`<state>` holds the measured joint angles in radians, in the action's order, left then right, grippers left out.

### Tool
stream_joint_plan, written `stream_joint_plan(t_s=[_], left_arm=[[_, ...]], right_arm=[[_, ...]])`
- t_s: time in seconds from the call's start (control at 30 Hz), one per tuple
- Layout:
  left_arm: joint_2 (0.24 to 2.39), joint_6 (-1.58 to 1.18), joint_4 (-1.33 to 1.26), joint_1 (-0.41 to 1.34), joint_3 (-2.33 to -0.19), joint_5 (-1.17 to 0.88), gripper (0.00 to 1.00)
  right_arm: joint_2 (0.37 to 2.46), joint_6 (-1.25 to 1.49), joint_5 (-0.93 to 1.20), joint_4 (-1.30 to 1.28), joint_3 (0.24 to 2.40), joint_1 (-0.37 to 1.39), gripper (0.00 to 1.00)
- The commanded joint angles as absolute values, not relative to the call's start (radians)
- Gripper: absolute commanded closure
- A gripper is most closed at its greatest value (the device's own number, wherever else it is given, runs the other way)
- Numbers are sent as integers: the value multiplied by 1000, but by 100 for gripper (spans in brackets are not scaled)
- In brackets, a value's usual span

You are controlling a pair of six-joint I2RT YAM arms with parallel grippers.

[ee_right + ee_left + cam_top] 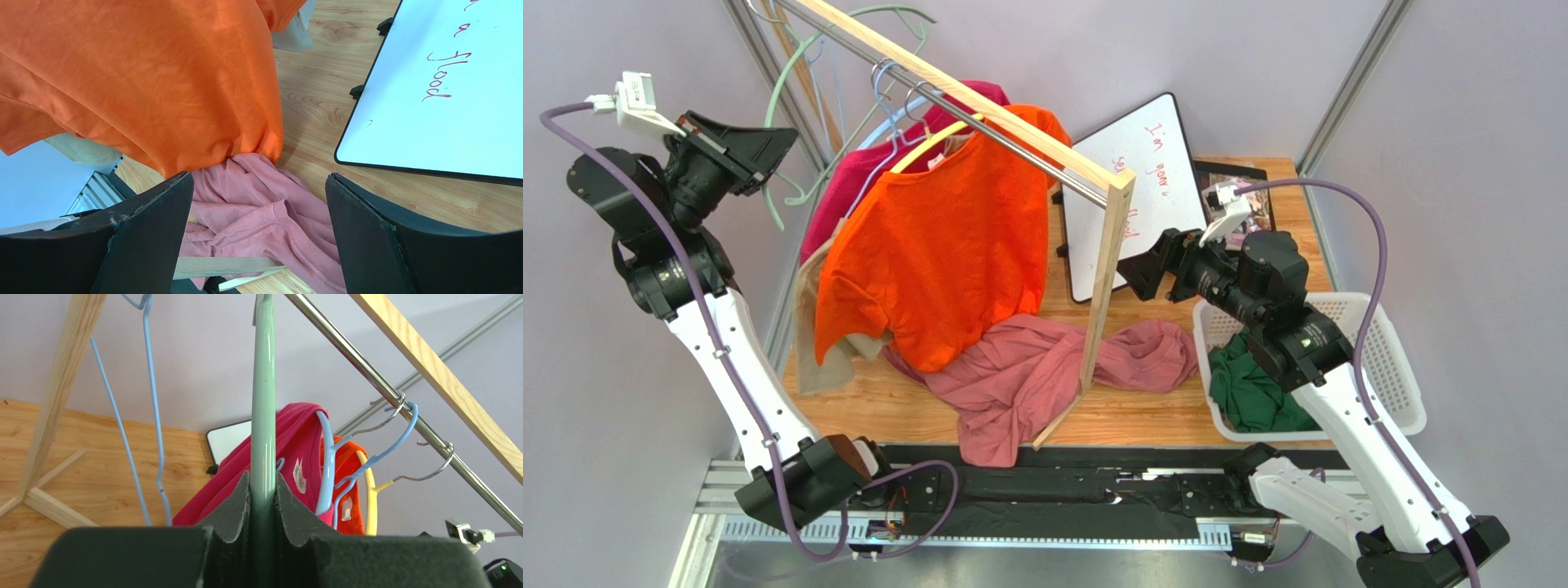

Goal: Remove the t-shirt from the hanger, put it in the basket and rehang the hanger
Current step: Hang the hanger back to the clothesline with the left arm

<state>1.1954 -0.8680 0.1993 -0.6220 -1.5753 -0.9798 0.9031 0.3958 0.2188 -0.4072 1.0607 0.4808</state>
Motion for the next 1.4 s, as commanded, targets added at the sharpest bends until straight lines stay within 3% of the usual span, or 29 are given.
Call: stream_joint_plan(t_s=[0.0, 1.13, 1.37], left_arm=[[1219, -931, 112, -634, -1620, -1014, 100], [1311, -899, 212, -558, -1670, -908, 100], [1324, -772, 330, -549, -1706, -878, 100]], right_arm=[[900, 405, 229, -376, 1063, 477, 16], [897, 419, 225, -376, 1063, 477, 16], [905, 426, 230, -374, 1063, 477, 16]])
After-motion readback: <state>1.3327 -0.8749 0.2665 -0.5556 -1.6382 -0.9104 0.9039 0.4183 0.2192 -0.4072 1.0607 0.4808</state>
